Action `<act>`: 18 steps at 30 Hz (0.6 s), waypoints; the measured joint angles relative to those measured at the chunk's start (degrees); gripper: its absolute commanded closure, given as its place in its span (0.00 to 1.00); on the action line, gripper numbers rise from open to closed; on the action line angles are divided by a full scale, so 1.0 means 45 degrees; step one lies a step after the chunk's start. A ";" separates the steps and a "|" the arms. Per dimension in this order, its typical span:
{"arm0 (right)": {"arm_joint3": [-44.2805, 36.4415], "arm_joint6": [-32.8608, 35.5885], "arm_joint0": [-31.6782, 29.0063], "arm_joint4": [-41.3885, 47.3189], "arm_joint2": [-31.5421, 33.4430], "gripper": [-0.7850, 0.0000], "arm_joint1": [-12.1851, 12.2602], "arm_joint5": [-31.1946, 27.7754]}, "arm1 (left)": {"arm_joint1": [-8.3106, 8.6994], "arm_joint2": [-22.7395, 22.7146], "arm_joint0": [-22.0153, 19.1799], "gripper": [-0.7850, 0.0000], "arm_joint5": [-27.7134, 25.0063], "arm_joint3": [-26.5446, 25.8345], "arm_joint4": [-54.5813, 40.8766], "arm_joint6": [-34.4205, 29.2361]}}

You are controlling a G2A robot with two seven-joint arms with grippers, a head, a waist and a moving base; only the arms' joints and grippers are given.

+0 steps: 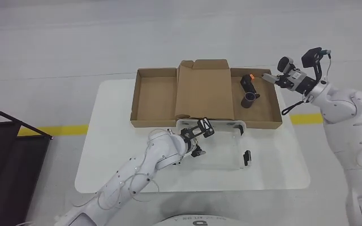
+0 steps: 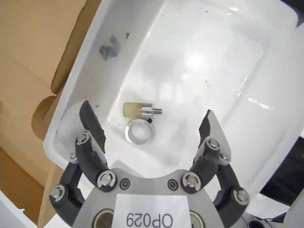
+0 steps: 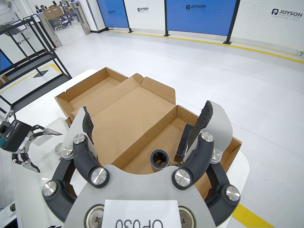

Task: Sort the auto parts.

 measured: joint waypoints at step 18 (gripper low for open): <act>0.0000 0.0000 0.0000 0.0000 0.0000 0.00 0.0000 0.0000 | -0.0535 0.0737 -0.0935 0.00 0.0576 0.2038 0.0117 0.0501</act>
